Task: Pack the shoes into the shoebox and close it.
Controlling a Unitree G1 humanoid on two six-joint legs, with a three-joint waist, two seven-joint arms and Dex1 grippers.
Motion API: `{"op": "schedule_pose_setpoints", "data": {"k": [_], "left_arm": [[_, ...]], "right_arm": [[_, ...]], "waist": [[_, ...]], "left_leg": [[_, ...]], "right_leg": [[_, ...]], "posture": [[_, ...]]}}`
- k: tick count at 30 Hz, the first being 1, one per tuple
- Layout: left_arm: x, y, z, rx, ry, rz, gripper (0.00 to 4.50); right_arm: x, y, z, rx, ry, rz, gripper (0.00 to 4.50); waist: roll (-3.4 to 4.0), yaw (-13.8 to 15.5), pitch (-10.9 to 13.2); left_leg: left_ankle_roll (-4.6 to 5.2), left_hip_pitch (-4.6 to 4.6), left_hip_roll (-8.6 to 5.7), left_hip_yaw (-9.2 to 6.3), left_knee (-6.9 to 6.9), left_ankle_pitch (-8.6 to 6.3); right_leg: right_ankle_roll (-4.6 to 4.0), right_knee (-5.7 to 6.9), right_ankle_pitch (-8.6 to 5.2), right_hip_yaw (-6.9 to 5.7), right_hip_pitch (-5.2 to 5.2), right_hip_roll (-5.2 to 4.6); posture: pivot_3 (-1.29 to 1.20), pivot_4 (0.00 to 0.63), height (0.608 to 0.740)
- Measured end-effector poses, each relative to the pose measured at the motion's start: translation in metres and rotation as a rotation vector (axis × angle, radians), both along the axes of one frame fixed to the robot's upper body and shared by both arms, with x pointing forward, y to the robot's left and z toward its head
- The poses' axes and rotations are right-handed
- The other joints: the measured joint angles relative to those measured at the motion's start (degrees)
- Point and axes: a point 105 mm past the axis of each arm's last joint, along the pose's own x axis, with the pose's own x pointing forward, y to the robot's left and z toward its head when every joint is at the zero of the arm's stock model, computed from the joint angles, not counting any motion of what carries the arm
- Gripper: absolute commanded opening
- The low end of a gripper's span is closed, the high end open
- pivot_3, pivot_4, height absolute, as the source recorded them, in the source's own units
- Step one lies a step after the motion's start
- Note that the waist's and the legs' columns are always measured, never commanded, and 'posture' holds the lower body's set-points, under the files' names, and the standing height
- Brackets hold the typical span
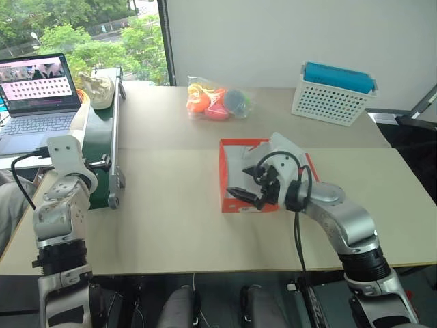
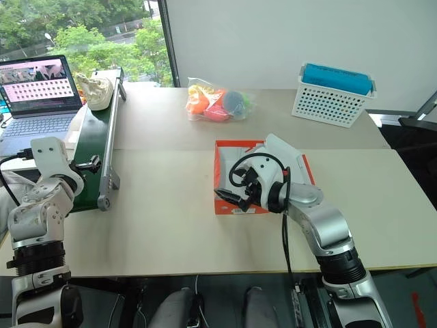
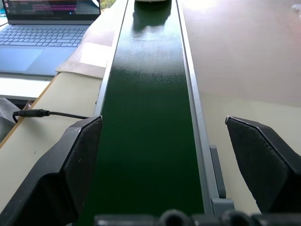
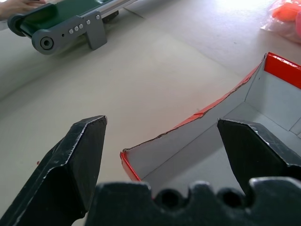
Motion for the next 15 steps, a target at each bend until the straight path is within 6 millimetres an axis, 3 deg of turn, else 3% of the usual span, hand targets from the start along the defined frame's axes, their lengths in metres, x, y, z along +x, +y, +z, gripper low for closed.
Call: {"op": "schedule_pose_setpoints", "data": {"k": [7,15], "left_arm": [[0.003,0.006,0.012,0.005,0.016,0.012,4.5],[0.004,0.017,0.012,0.013,0.043,0.039,4.5]], "right_arm": [[0.001,-0.001,-0.001,-0.001,0.004,-0.006,4.45],[0.003,-0.001,-0.003,-0.001,0.012,-0.013,4.45]], "waist": [[-0.05,0.0,0.0],[-0.07,0.0,0.0]], "left_leg": [[-0.01,0.0,-0.01,0.0,0.0,0.0],[-0.09,0.0,0.0,0.0,-0.01,0.05]], "right_leg": [[0.0,0.0,0.0,0.0,0.0,0.0],[0.0,0.0,0.0,-0.01,-0.01,0.0]], "posture": [[0.0,0.15,0.699],[0.0,0.15,0.699]]}}
